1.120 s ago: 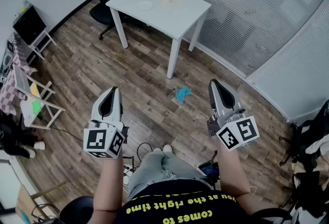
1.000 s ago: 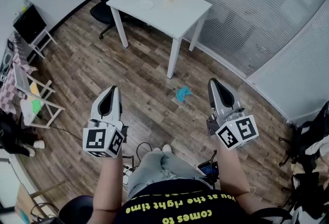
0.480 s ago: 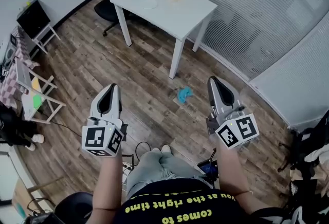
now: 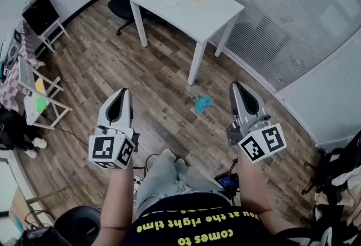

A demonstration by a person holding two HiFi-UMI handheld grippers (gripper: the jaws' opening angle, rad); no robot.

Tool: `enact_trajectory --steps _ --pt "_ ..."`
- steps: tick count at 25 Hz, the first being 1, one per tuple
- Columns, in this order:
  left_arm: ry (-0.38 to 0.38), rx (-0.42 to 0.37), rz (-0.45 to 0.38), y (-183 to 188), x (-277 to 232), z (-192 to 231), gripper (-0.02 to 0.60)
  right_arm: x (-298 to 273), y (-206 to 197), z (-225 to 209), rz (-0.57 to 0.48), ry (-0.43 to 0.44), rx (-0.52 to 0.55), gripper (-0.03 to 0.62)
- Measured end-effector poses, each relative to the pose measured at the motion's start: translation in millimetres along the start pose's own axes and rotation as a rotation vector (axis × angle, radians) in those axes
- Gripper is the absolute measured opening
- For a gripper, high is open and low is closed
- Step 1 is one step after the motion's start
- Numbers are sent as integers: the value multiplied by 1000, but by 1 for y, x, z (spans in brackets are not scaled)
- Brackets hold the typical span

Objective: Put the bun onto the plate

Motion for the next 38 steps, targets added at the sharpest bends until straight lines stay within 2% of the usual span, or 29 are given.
enact_trajectory --steps 19,38 --pt "-29 -11 -24 2 -83 31 1 -72 -7 -40 3 -6 8 3" --pt "-94 -14 -10 27 -246 147 1 -246 -13 -75 -13 -76 -16 3"
Point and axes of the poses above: the fingertips, and each gripper's own axes: x backward along the fingers, z to its left, y out of its top, the point moved 9 cm from there along x, backward along the fingers, and after that the axes turned 1 degree about x, right-handed, at the moved point
